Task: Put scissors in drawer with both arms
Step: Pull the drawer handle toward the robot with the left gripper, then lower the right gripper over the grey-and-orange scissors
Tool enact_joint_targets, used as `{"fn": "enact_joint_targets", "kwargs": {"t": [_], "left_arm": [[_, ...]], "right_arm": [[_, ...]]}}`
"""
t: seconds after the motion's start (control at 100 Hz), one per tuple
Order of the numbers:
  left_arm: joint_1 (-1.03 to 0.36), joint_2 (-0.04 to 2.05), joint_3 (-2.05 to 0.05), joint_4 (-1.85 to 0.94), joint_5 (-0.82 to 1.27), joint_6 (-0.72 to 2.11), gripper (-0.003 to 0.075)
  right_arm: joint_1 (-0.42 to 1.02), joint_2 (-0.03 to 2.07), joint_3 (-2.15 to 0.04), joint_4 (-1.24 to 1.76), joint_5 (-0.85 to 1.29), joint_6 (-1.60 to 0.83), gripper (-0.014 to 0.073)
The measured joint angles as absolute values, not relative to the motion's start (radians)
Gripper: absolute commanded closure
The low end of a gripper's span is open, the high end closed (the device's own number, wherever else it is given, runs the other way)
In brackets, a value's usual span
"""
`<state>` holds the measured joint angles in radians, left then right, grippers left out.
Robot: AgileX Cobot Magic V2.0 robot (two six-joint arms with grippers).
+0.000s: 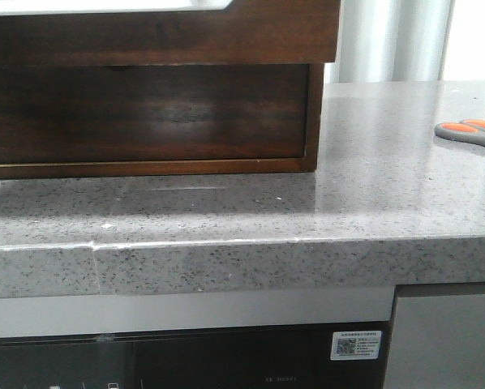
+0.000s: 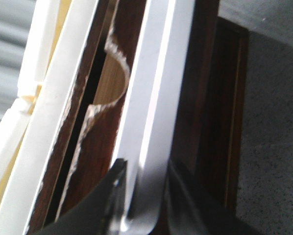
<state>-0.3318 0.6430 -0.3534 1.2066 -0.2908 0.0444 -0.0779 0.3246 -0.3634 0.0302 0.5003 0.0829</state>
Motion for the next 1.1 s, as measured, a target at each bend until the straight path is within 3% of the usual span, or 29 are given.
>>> {"fn": "enact_joint_targets", "kwargs": {"t": [0.07, 0.5, 0.84, 1.1], "left_arm": [[-0.332, 0.641, -0.353, 1.198, -0.280, 0.042, 0.0389], [-0.332, 0.637, -0.353, 1.190, -0.336, -0.048, 0.0391], [-0.332, 0.579, -0.353, 1.185, -0.446, -0.323, 0.0393], [-0.332, 0.503, -0.353, 0.945, -0.449, -0.406, 0.0422]], "right_arm": [[-0.078, 0.325, -0.363, 0.030, 0.500, 0.083, 0.0699], [-0.078, 0.325, -0.363, 0.030, 0.500, 0.083, 0.0699], [-0.078, 0.325, -0.363, 0.030, 0.500, 0.083, 0.0699], [-0.078, 0.352, -0.363, 0.030, 0.517, 0.083, 0.0699]]}}
